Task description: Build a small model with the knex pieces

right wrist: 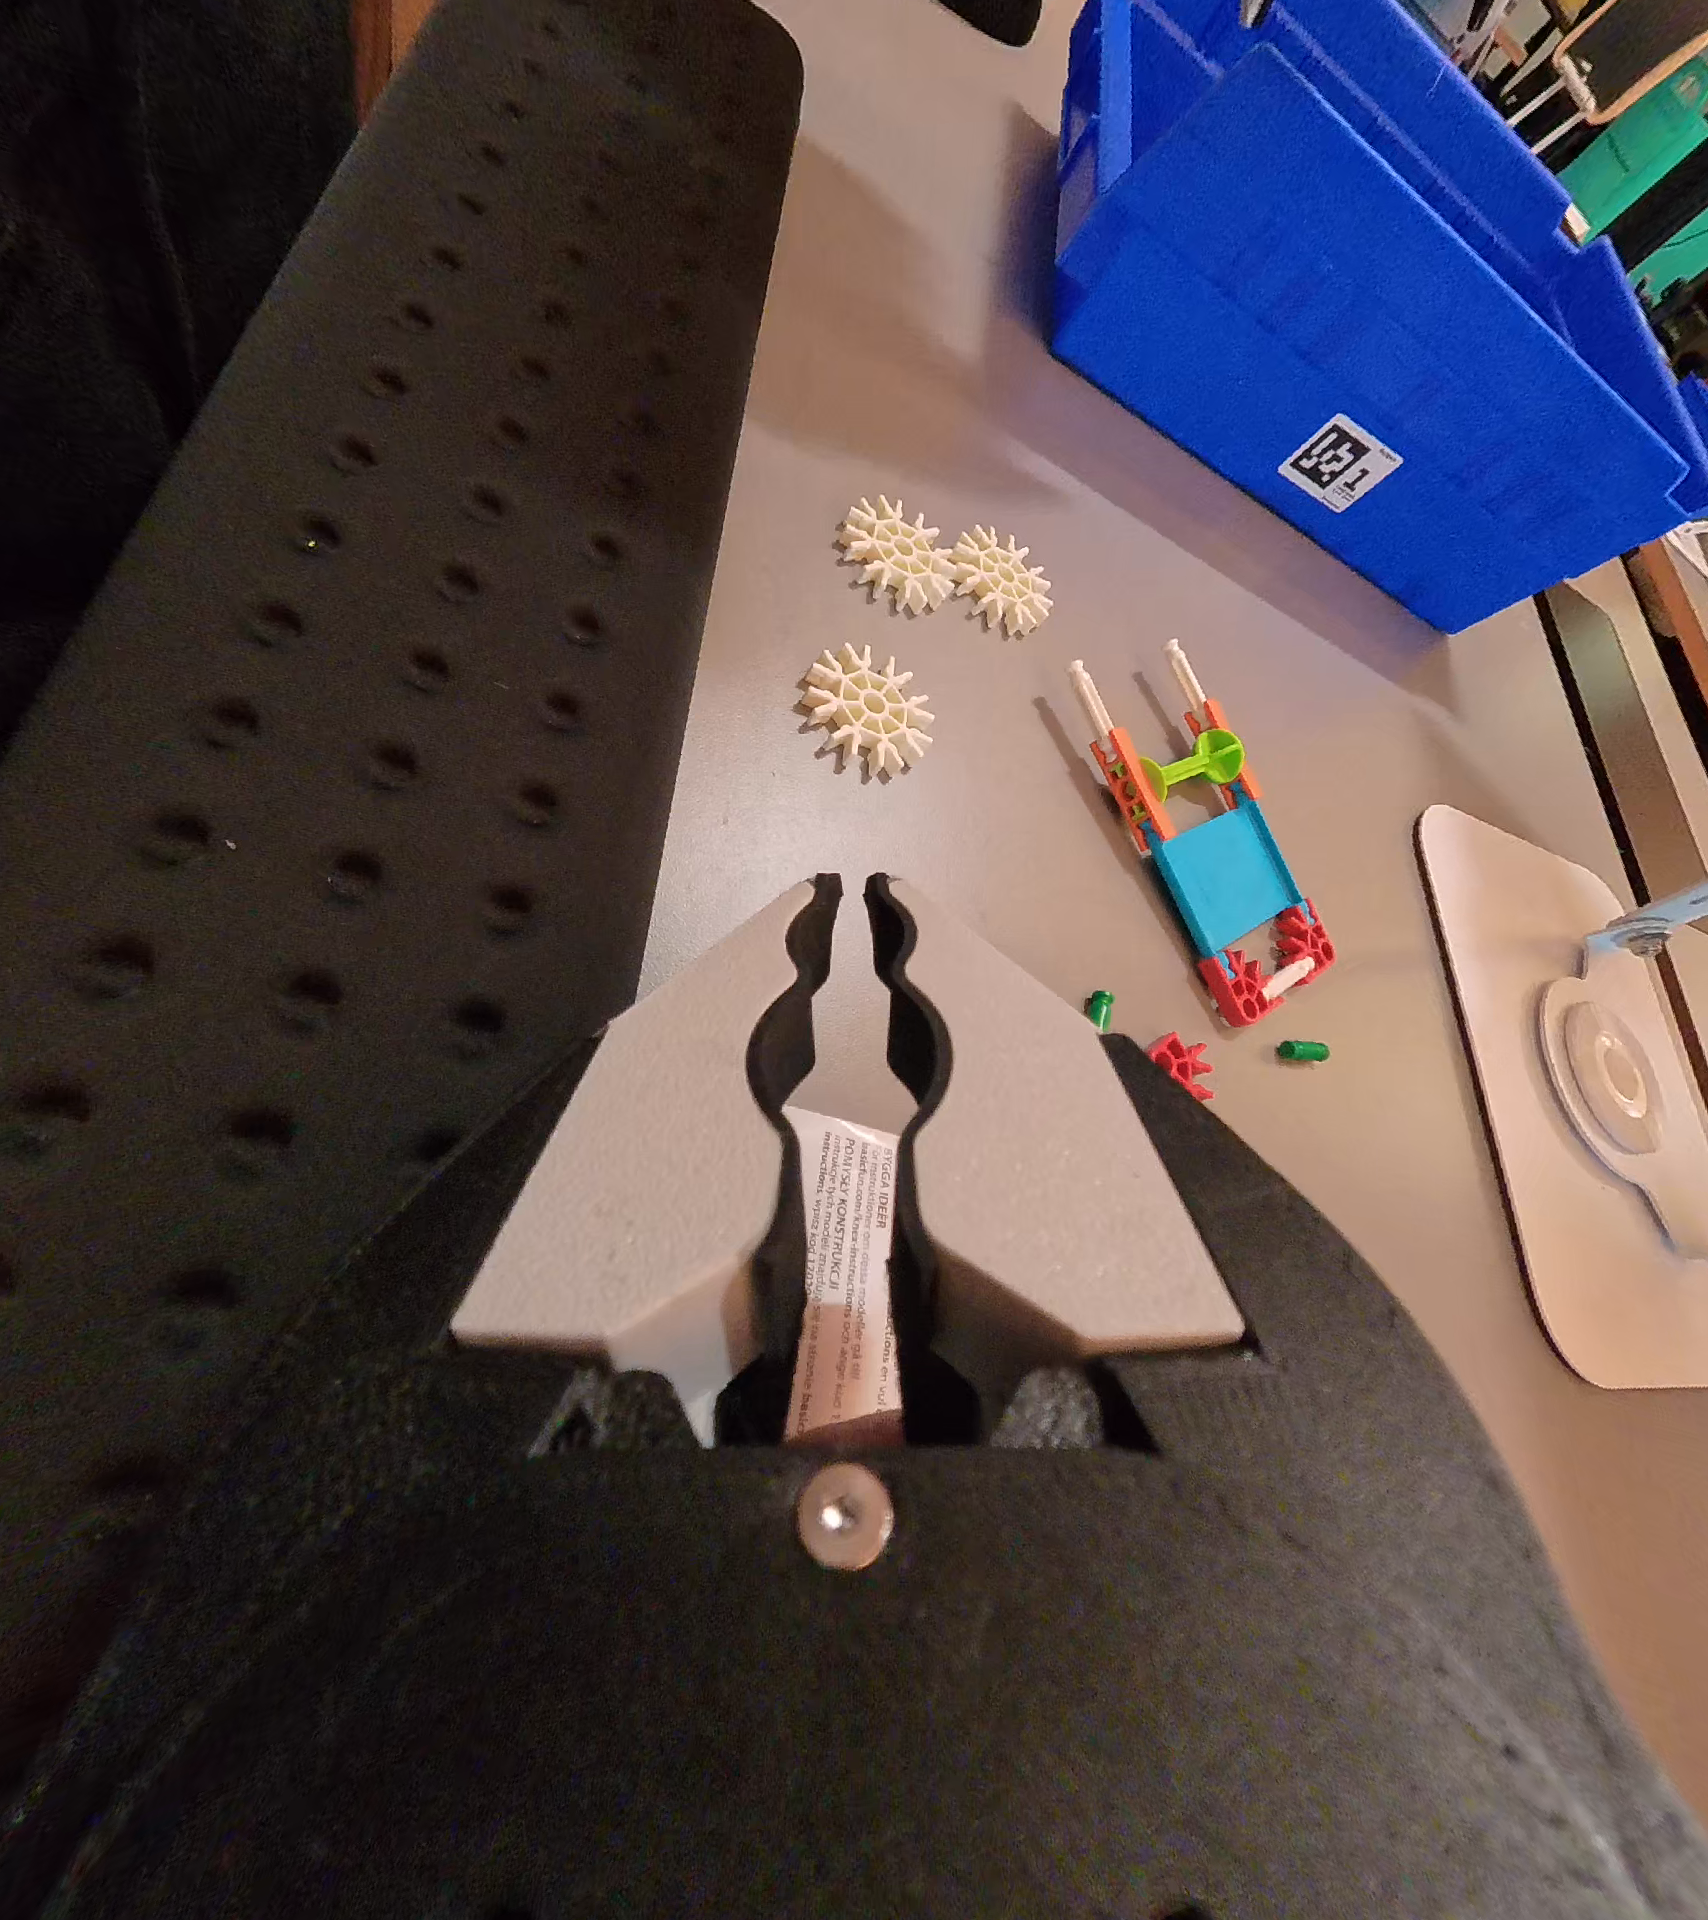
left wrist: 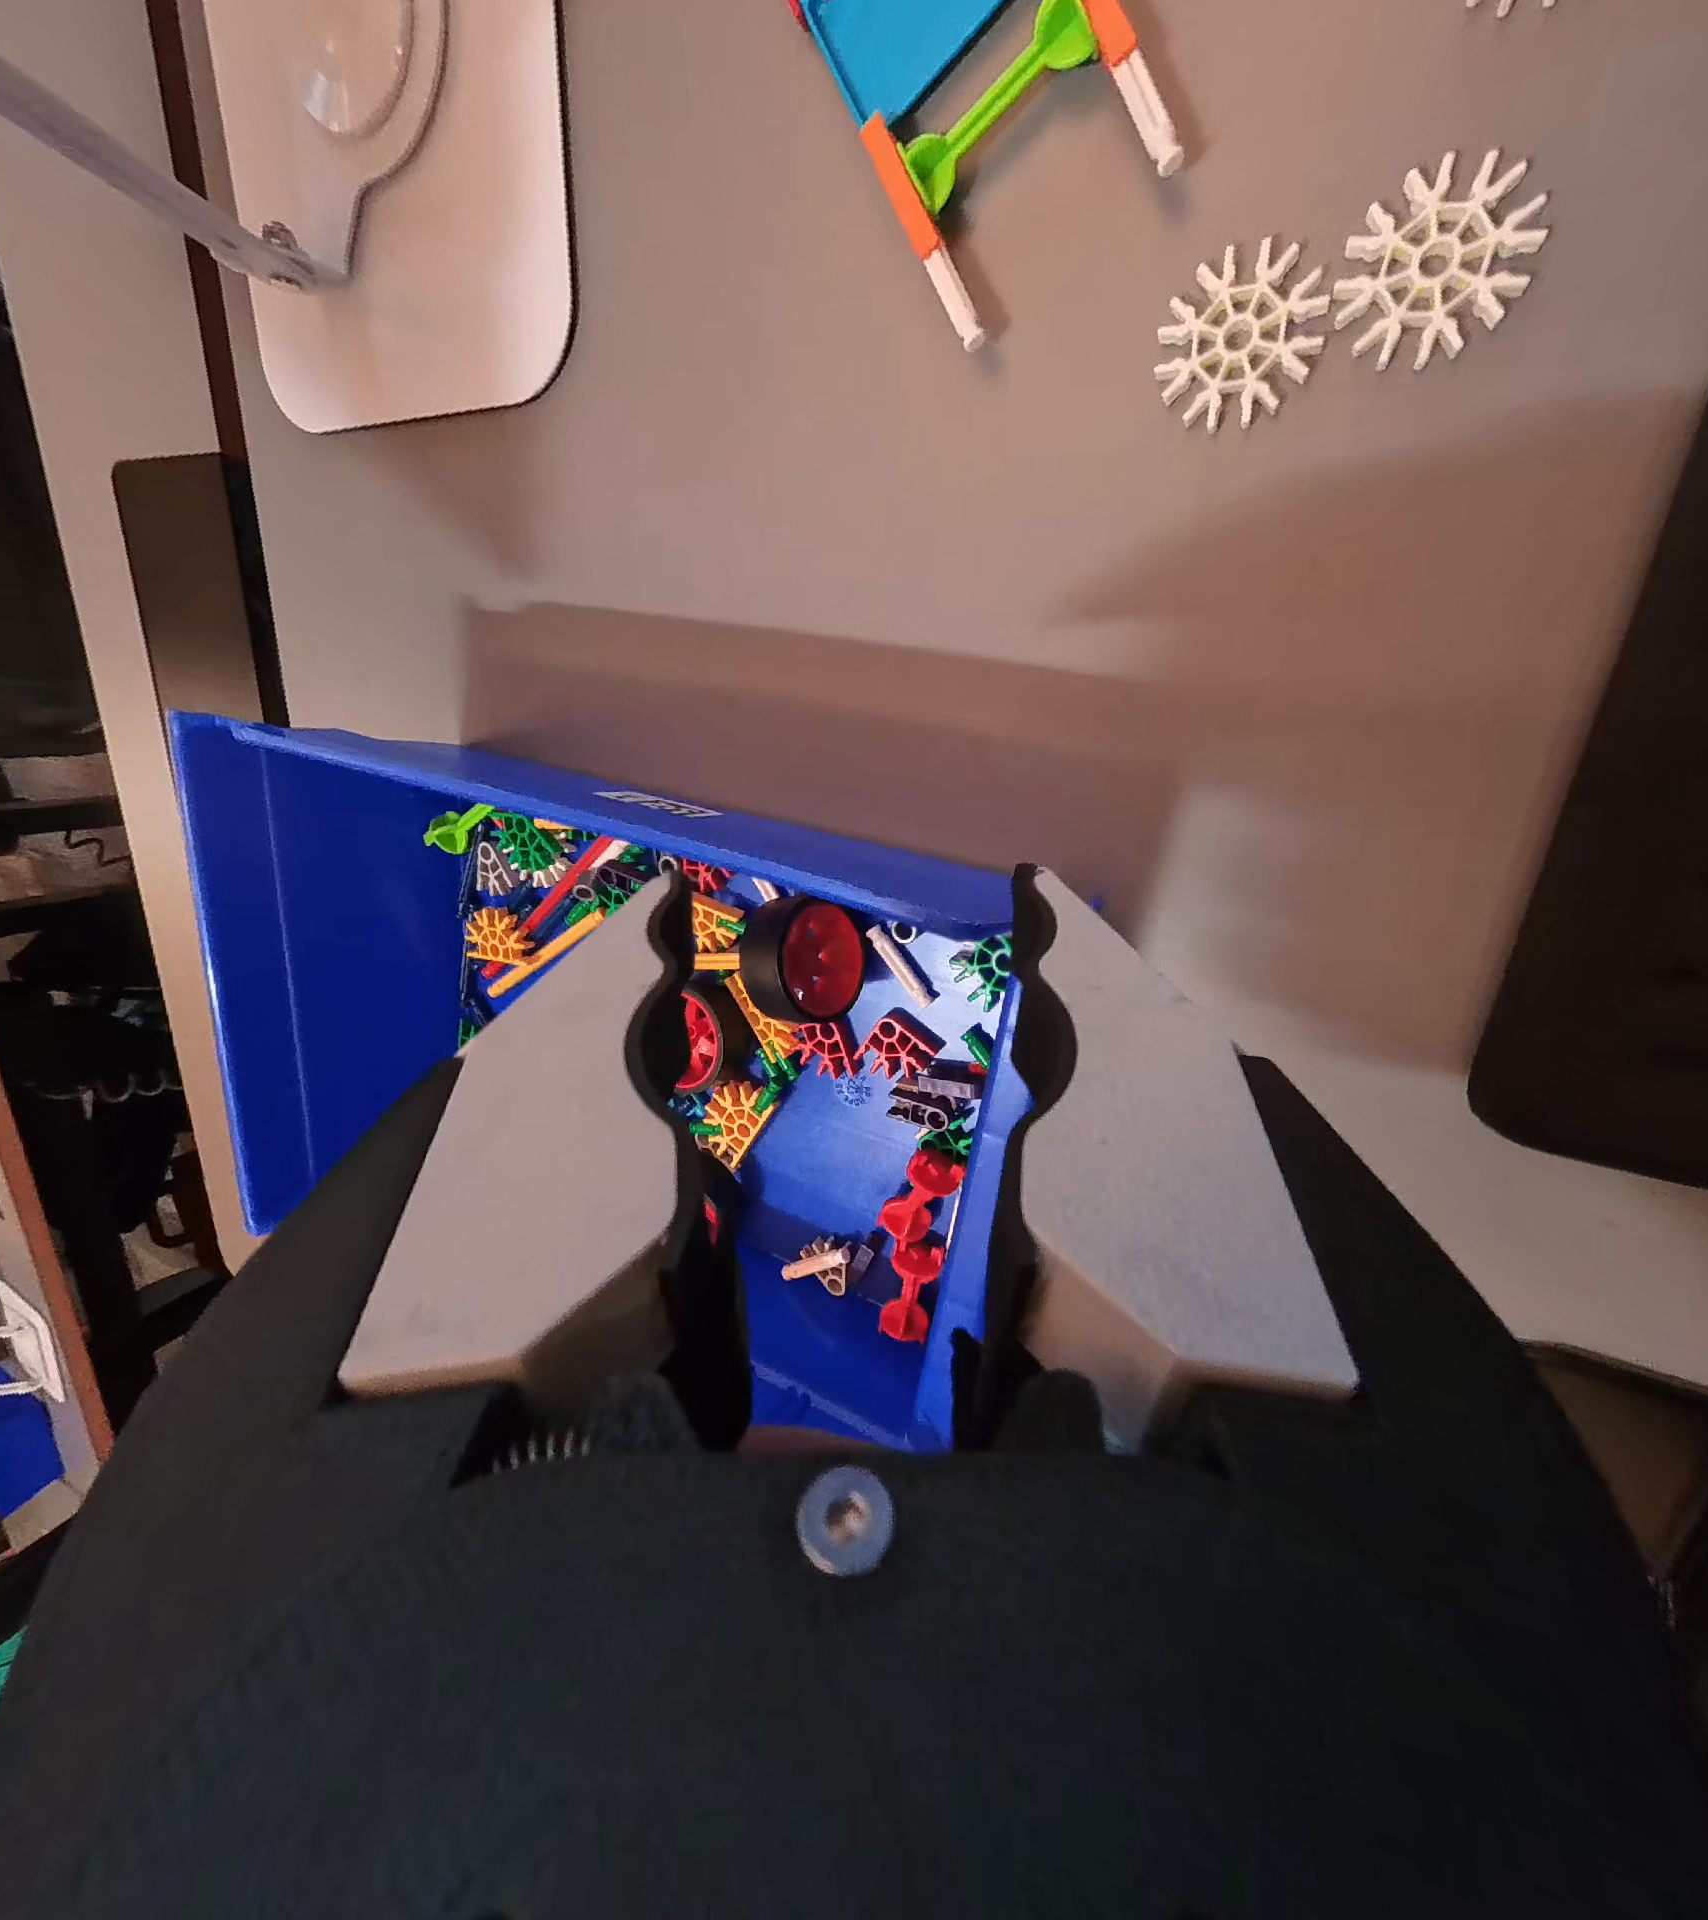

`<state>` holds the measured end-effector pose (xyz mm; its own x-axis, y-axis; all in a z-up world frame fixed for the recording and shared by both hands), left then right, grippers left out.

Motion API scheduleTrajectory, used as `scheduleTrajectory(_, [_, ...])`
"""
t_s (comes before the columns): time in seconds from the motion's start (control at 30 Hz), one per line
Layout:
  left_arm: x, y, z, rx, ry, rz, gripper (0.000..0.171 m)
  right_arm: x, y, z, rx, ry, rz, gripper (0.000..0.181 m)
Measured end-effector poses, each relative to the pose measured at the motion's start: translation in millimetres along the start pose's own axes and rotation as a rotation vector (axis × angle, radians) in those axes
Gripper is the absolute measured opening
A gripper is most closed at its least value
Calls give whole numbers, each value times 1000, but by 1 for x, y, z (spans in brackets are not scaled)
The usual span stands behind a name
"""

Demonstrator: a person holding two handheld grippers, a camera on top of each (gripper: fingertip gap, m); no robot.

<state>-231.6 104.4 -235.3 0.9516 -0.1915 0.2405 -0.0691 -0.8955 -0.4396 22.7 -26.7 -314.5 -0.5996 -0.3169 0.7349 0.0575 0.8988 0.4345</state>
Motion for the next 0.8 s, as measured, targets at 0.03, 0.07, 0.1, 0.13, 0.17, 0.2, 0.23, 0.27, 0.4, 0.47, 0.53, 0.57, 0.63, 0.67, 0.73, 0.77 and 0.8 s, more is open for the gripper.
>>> scheduleTrajectory(0.03, [0, 0, 0, 2, 0, 1, 59, 0, 0, 0, 0, -1, 0, 5])
scheduleTrajectory(0.07, [-1, -1, 1, 7, -10, 3, 59, 0, 0, 0, 0, -1, 0, 5])
scheduleTrajectory(0.1, [-4, -2, 2, 20, -28, 9, 59, 0, 0, 0, 0, -1, -1, 5])
scheduleTrajectory(0.13, [-6, -3, 4, 25, -41, 13, 58, 0, 0, 0, 0, -1, 0, 5])
scheduleTrajectory(0.17, [-7, -2, 4, 23, -45, 13, 58, 0, 0, 0, 0, -1, 0, 5])
scheduleTrajectory(0.2, [-7, -2, 5, 22, -45, 13, 57, 0, 0, 0, 0, -1, 0, 5])
scheduleTrajectory(0.23, [-6, -1, 5, 23, -44, 15, 57, 0, 0, 0, 0, -2, -1, 5])
scheduleTrajectory(0.27, [-6, -1, 5, 22, -44, 17, 57, 0, 0, 0, 0, -2, -1, 5])
scheduleTrajectory(0.4, [-2, 0, 4, 24, -39, 27, 57, 0, 0, 0, 0, -3, -2, 5])
scheduleTrajectory(0.47, [-1, 0, 4, 26, -39, 28, 57, 0, 0, 0, -1, -2, -2, 5])
scheduleTrajectory(0.53, [1, 0, 3, 23, -27, 23, 57, 0, 0, 0, 0, -1, 0, 5])
scheduleTrajectory(0.57, [5, 2, 2, 18, -14, 21, 56, 0, 0, 0, 2, 0, 0, 5])
scheduleTrajectory(0.63, [15, 8, 2, 0, 18, 26, 57, 0, -1, 1, 6, -2, 1, 5])
scheduleTrajectory(0.67, [23, 12, 2, -16, 43, 20, 57, -1, -1, 2, 9, -2, 2, 5])
scheduleTrajectory(0.73, [42, 23, 7, -55, 92, 9, 58, -2, -2, 3, 15, -5, 6, 5])
scheduleTrajectory(0.77, [52, 31, 10, -79, 119, 8, 58, -2, -2, 3, 19, -5, 7, 5])
scheduleTrajectory(0.8, [60, 40, 15, -99, 134, 9, 61, -1, -3, 4, 21, -3, 7, 5])
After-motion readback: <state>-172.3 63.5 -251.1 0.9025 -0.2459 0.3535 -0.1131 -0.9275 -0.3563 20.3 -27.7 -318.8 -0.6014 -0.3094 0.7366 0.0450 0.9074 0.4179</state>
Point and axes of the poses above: each gripper's, where its closed fingertips meet, z out along the fingers, x out of its top, y = z × x across the jaws, the point moved 1 cm from there along -z, back along the fingers, and after that the axes turned 1 degree about z, right-handed, at the moved point
